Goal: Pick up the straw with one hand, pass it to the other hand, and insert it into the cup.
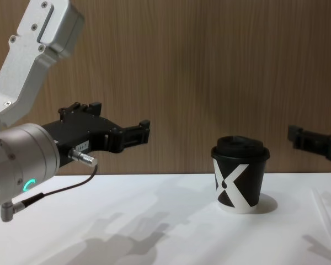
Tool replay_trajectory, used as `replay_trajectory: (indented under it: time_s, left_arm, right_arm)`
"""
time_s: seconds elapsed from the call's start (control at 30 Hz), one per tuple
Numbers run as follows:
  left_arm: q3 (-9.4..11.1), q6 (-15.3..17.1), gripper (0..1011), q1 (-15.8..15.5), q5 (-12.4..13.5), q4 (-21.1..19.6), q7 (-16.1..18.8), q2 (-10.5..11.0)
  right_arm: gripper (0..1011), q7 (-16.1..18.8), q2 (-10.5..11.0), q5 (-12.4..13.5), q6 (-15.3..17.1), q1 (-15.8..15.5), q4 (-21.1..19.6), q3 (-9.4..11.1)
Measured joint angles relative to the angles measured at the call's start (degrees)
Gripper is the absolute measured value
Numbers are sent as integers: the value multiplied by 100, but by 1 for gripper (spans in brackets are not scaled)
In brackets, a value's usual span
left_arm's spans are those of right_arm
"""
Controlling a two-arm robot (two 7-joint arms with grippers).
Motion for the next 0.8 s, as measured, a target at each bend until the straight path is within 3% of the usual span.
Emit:
replay_trajectory:
  time_s: [0.43, 0.8]
  left_arm:
    - [0, 0, 1003, 0, 0, 0, 0, 0]
    - [0, 0, 1003, 0, 0, 0, 0, 0]
  right_arm:
    - [1001, 241, 109, 144, 489, 51, 13, 80]
    - [1001, 46, -9, 290, 1127, -85, -180, 228]
